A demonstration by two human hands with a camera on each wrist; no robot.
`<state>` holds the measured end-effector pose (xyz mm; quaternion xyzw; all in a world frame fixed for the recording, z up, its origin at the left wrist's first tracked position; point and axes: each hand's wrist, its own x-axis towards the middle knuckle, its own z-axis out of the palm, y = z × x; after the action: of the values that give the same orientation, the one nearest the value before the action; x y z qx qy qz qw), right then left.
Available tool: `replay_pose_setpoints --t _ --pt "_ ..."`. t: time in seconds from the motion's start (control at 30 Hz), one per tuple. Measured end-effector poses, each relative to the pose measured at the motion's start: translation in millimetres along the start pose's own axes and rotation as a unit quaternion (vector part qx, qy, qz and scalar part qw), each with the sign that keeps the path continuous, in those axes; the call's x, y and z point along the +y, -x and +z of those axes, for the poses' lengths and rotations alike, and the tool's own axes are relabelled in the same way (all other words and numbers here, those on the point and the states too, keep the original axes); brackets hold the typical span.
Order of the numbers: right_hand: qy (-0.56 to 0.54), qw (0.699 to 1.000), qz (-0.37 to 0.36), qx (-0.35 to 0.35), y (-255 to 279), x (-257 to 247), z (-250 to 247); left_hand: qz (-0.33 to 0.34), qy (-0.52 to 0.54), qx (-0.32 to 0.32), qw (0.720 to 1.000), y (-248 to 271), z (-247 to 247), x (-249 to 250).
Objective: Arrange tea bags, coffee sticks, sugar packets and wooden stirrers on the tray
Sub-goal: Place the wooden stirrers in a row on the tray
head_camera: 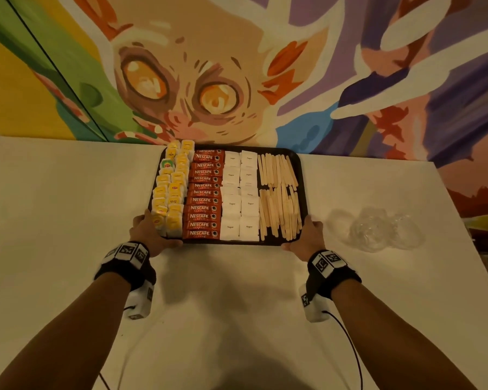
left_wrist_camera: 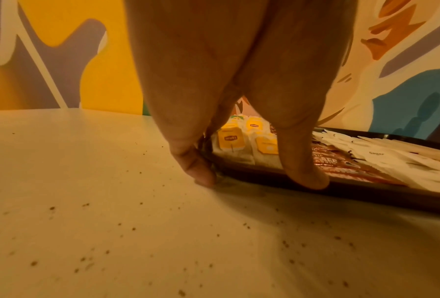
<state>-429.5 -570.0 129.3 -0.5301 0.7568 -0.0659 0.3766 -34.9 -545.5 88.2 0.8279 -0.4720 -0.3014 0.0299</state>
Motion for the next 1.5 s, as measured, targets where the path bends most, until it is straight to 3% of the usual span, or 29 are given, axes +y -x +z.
replay_pose_setpoints --t 0.2,0.57,0.67,0.8,0.87,0.97,1.03,1.13,1.37,1.5 --pt "0.017 1.0 0.013 0.0 -3.5 -10.6 1.5 0.021 -0.002 -0.004 1.0 -1.4 -10.6 10.6" --pt "0.049 0.999 0.021 0.01 4.0 -17.5 -1.5 0.001 -0.01 0.003 1.0 -8.8 -5.4 1.8" --pt "0.041 0.999 0.018 0.024 11.7 -15.0 -1.9 0.012 -0.007 0.019 1.0 10.2 -14.6 12.9" --pt "0.006 0.998 -0.018 0.061 31.1 -1.9 -3.3 0.01 0.035 0.054 0.998 40.6 -24.8 26.2" --pt "-0.025 0.995 -0.054 0.08 43.8 8.2 -7.5 0.017 0.08 0.101 0.992 55.6 -28.1 37.5" --pt "-0.08 0.983 -0.129 0.103 62.8 28.9 -20.5 0.092 0.163 0.159 0.969 78.6 -26.2 68.5" --pt "-0.101 0.976 -0.151 0.12 73.8 43.8 -33.3 0.17 0.2 0.131 0.956 94.8 -19.6 96.9" --pt "-0.142 0.967 -0.151 0.15 83.8 66.8 -56.8 0.263 0.169 0.073 0.947 115.4 -2.8 140.3" --pt "-0.171 0.955 -0.079 0.231 74.9 142.9 -130.5 0.344 0.161 -0.074 0.922 173.5 64.5 253.4" --pt "-0.181 0.962 -0.036 0.201 50.9 170.3 -164.1 0.364 0.098 -0.124 0.918 194.0 108.6 311.2"
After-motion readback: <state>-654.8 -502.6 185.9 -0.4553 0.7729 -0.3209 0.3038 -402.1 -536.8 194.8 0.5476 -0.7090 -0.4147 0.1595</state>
